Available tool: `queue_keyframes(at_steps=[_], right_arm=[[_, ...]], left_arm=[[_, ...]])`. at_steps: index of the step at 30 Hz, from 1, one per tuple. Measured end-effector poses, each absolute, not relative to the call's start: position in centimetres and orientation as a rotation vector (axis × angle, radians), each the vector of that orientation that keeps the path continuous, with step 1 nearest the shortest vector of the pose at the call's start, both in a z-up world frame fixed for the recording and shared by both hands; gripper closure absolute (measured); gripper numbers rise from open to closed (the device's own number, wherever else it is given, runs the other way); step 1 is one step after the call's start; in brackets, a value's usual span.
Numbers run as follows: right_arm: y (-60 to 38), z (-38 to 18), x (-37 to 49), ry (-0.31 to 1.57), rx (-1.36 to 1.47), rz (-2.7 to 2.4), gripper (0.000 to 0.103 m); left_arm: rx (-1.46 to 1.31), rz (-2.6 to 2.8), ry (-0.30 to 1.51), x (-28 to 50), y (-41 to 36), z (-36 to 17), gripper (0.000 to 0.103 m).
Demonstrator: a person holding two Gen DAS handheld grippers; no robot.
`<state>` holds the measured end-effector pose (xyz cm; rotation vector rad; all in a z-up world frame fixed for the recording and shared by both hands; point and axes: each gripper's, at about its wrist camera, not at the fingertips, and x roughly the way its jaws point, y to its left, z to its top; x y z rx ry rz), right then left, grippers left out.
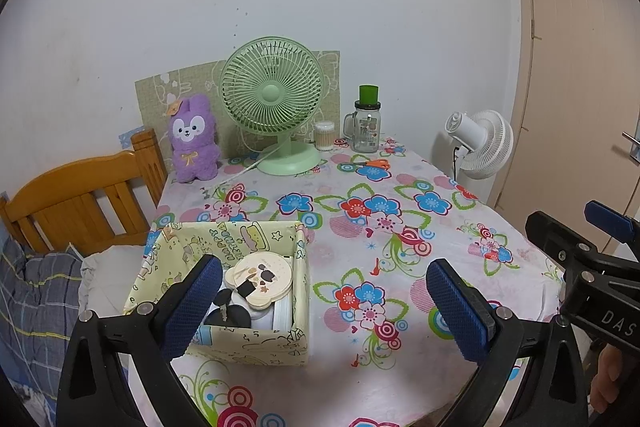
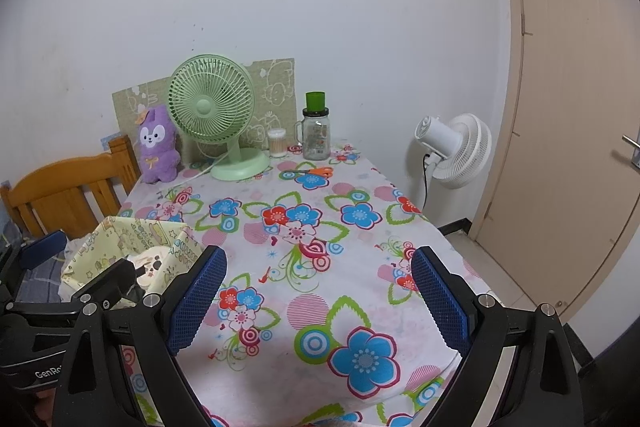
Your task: Organize rigid objects
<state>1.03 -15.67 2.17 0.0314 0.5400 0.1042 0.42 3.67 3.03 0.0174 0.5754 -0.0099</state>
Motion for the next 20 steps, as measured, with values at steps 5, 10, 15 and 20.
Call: queue_keyframes(at_steps=[5, 10, 15, 20], right_arm=[[-15.61, 2.17, 1.06, 0.538, 0.028, 0.102, 0.008], [-15.51, 2.17, 1.09, 0.529, 0.020, 0.092, 0.008], [-15.54, 2.08, 1.41, 0.533, 0.023, 0.095, 0.008], [-15.54, 1.99, 1.66, 0.535, 0.023, 0.096, 0.008]], left_arm=[[0.014, -0.012, 0.578, 0.47, 3.66, 3.03, 0.000], [0.013, -0.014, 0.578, 0.59, 3.69, 3.01, 0.000], [0.014, -0.014, 0.580, 0.57, 3.68, 2.99, 0.000], [0.015, -0.015, 0.588, 1.24, 3.63, 2.83, 0.000]])
